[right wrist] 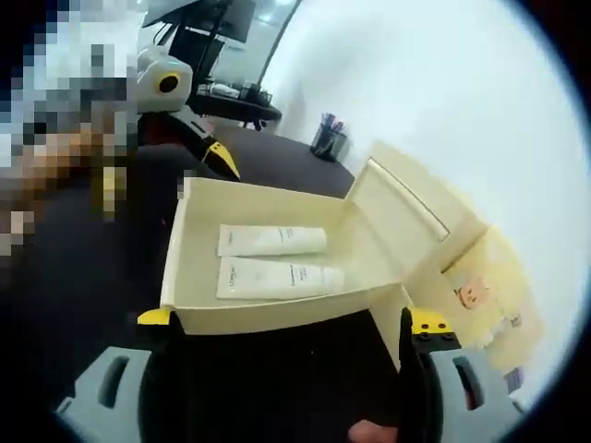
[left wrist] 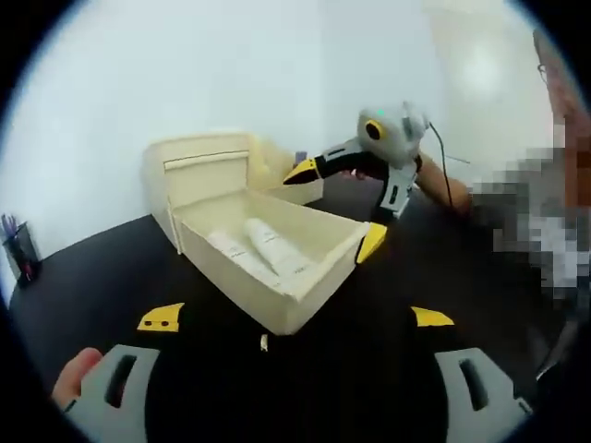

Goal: Open the drawer, pick up the cosmetic bottles from the table one by one, place them into the drawer, release the gripper, close the drawer, and move the gripper away

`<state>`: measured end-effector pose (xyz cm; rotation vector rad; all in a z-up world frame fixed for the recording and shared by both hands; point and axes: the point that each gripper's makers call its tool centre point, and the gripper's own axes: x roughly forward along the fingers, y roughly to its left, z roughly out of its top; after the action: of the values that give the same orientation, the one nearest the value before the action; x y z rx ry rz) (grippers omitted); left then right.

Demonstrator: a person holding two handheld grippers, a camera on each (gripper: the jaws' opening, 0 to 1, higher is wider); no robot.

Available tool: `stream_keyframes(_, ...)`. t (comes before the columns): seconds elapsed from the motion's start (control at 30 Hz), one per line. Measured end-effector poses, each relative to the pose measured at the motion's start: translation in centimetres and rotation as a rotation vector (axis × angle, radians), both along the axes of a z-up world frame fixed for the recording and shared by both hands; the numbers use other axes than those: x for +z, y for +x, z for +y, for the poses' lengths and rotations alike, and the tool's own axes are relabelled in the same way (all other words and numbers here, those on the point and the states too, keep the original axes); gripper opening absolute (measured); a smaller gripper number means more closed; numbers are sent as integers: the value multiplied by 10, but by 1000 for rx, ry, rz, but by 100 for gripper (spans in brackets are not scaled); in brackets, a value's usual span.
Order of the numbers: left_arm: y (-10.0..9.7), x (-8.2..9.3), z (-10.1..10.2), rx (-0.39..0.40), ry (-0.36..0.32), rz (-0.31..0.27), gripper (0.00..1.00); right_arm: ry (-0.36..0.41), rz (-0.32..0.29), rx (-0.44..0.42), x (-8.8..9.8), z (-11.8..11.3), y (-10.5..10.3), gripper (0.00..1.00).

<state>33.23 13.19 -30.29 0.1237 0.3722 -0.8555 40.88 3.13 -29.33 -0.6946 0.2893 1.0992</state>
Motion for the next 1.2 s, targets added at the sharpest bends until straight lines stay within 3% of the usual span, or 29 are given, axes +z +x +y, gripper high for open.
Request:
stream_keyframes(0.2,3,-4,2,23,2,1,96,3,-6,4,1,0,3,93)
stream_keyframes(0.4,1,-8,-4,11,12,-5,96,-5,-58,-19,3,-5,11,93)
stream_keyframes(1.2,8,-10,4,38,16,-16,96,30,-81,-39,6,-5,23,93)
